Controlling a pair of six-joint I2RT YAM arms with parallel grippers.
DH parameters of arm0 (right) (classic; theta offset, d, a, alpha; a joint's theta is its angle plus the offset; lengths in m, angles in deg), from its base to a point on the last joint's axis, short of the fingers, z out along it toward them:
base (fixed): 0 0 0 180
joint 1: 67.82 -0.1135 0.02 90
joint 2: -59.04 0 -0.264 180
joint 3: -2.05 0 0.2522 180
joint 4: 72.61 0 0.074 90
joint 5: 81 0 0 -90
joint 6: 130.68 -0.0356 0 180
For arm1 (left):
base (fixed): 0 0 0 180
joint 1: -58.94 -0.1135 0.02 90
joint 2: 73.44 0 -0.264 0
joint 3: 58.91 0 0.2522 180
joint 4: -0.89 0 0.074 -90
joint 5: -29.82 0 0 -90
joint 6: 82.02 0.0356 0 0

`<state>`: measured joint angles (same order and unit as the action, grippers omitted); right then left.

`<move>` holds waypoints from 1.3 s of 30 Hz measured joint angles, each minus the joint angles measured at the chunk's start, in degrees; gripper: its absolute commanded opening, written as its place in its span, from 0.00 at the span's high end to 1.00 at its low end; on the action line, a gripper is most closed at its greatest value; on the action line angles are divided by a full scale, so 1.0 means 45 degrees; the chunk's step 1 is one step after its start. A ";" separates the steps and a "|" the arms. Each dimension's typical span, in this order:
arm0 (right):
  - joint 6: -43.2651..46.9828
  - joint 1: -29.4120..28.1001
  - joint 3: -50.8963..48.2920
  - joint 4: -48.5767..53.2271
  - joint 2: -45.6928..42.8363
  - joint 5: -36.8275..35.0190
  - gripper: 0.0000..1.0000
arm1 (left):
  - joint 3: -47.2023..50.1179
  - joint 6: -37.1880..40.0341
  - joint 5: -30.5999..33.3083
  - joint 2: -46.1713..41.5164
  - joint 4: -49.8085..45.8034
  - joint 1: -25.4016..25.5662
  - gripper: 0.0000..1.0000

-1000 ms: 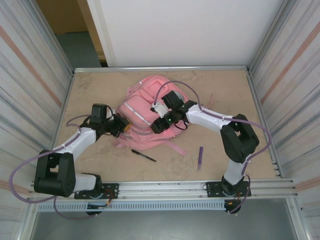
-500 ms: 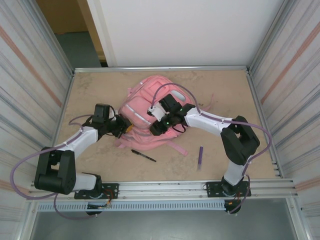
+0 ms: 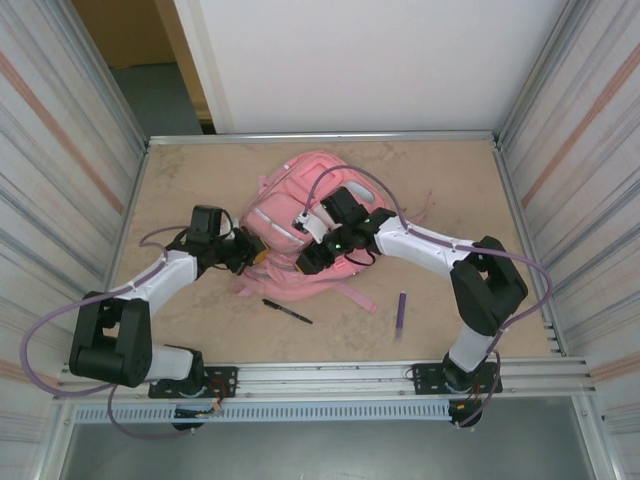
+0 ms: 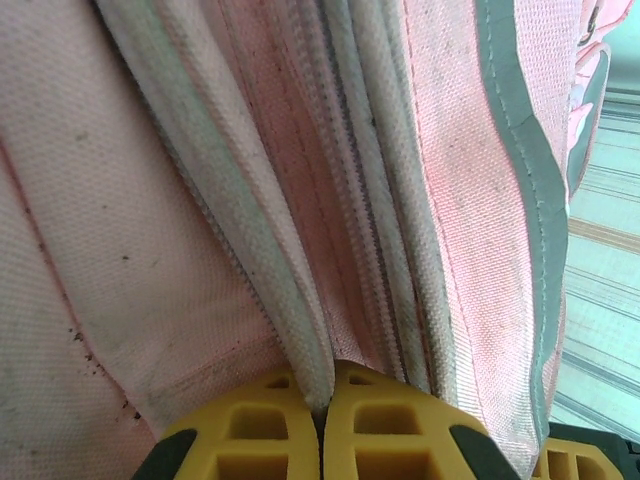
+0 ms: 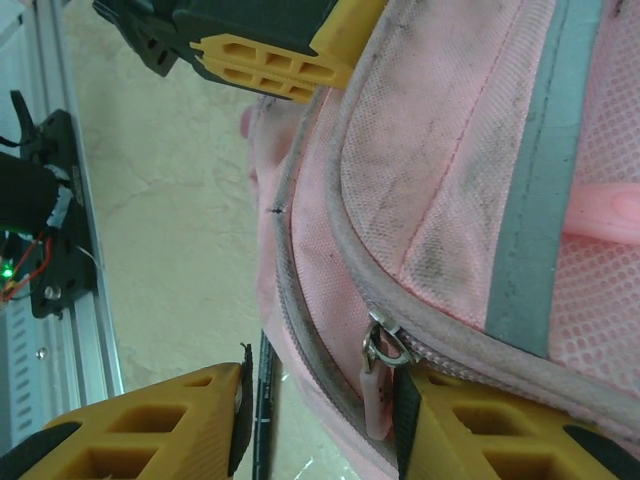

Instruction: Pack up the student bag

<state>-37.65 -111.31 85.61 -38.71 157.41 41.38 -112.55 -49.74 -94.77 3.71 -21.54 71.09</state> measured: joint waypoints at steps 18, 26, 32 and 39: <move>-0.5595 -0.0670 0.2244 0.2161 0.0588 -0.2244 0.99 | 0.0369 -0.0942 0.0792 -0.0219 0.1185 0.0962 1.00; -0.8757 -0.0651 0.2322 0.2225 0.1734 -0.1452 0.86 | 0.0593 -0.1894 0.2735 0.0481 0.2497 0.2555 0.79; -0.8952 -0.0486 0.2103 0.1933 0.1481 -0.1515 0.66 | 0.0316 -0.1525 0.1841 0.1078 0.2681 0.2744 0.65; -0.7878 0.0107 0.1370 0.2098 -0.0602 -0.1710 0.54 | -0.0355 -0.0199 0.0947 0.0646 0.1073 0.2739 0.62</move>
<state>-73.11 -110.83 91.77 -29.27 154.70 33.69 -114.14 -50.63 -90.51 6.61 -16.70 83.41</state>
